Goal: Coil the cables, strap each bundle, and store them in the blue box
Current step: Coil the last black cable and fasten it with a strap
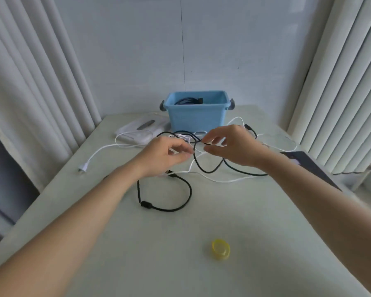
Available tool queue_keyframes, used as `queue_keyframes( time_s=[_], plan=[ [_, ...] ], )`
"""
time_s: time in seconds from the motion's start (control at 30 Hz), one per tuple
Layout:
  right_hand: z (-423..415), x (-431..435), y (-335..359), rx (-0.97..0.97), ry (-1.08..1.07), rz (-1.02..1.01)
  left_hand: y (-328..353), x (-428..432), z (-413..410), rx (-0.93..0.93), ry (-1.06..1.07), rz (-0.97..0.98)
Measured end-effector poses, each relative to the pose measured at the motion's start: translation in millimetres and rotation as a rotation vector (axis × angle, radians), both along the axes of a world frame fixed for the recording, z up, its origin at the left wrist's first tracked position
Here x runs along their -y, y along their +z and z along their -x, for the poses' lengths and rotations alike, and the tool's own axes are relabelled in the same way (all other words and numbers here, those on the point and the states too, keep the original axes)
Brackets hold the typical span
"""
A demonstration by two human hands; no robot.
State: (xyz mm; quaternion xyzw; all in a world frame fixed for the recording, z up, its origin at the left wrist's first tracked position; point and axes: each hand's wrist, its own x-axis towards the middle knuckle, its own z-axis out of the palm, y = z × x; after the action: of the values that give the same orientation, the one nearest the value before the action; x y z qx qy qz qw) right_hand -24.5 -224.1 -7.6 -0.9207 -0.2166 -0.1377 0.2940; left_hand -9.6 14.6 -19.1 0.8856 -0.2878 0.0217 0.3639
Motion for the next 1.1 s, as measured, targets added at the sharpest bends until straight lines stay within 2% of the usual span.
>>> queue_keyframes(
  time_s=[0.07,0.13,0.2,0.37,0.5,0.57,0.63,0.73,0.83,0.9,1.0,1.07,1.1],
  plan=[
    [13,4,-17,-0.043,-0.006,0.011,-11,-4,11,0.019,0.041,-0.108],
    [21,8,-41,-0.048,-0.046,0.035,-28,-9,16,0.107,0.129,-0.311],
    [26,12,-65,-0.047,-0.089,0.106,-47,-11,17,0.156,0.227,-0.388],
    [22,26,-88,-0.112,-0.16,0.179,-79,-16,16,0.163,0.363,-0.038],
    [15,36,-89,-0.124,-0.245,0.183,-68,-29,13,0.216,0.523,0.357],
    [13,37,-90,-0.131,-0.277,0.162,-63,-38,11,0.109,0.604,0.558],
    [12,35,-91,-0.119,-0.296,0.162,-61,-47,12,-0.035,0.637,0.631],
    [7,32,-92,-0.081,-0.371,0.158,-60,-61,10,-0.152,0.637,0.478],
    [-1,30,-95,-0.057,-0.476,0.133,-56,-71,12,-0.104,0.55,0.257],
    [-3,29,-97,-0.034,-0.526,0.114,-53,-76,19,-0.099,0.389,0.038],
    [1,28,-97,0.008,-0.589,0.092,-46,-80,30,-0.273,0.022,-0.299],
    [5,21,-94,0.034,-0.54,0.077,-45,-86,31,-0.299,-0.111,-0.402],
    [9,15,-92,0.054,-0.445,0.061,-45,-87,32,-0.297,-0.134,-0.41]
  ],
)
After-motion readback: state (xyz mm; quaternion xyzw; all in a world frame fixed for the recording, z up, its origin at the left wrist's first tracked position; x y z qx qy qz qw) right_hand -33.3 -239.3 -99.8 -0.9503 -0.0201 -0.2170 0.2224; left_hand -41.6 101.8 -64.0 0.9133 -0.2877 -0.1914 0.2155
